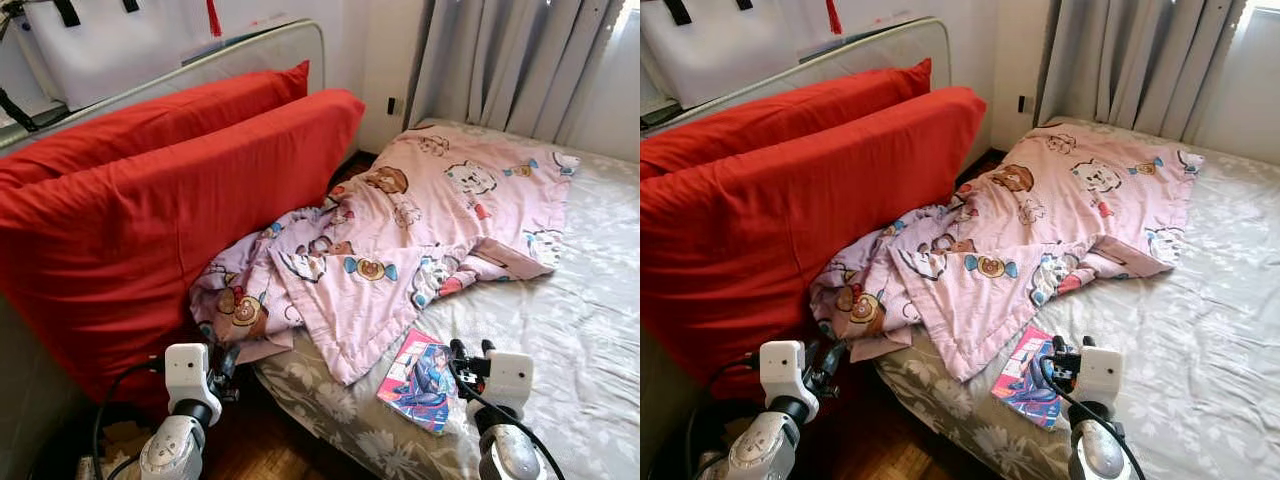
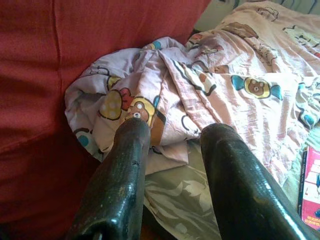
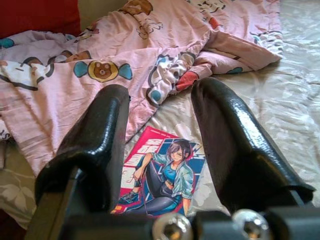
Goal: Clean up the room
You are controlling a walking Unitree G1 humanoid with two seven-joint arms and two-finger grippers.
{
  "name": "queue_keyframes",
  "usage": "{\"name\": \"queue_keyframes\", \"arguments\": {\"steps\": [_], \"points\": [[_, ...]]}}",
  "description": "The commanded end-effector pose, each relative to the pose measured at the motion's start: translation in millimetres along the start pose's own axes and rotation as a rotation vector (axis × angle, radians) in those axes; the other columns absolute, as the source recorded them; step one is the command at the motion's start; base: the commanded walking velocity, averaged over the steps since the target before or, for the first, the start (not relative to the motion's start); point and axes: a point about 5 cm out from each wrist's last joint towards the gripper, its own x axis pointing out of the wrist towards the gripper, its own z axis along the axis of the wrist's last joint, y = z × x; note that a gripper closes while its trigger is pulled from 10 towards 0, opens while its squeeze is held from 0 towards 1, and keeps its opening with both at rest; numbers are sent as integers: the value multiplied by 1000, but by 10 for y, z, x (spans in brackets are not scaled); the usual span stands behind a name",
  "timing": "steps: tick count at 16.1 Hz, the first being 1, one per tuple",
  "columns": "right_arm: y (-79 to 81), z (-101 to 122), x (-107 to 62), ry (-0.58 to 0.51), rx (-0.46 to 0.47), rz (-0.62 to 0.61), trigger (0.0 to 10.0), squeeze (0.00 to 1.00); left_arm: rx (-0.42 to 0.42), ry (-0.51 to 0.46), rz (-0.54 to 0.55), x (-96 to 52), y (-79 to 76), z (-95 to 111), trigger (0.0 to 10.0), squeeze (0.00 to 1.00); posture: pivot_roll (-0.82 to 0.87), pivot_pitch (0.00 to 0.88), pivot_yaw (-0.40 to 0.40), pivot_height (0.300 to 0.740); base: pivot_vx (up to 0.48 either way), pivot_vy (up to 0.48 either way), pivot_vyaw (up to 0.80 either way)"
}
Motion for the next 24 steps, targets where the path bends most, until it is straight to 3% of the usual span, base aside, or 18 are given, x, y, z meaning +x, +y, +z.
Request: {"name": "queue_keyframes", "arguments": {"steps": [1, 24], "points": [[26, -2, 2, -2, 3, 4, 10000, 0, 1, 9, 3, -1, 17, -28, 10000, 0, -108, 0, 13, 681, 0, 0, 0], [174, -41, 44, 45, 22, 40, 10000, 0, 37, -11, -44, 18, -91, 23, 10000, 0, -98, 40, 18, 666, 0, 0, 0]]}}
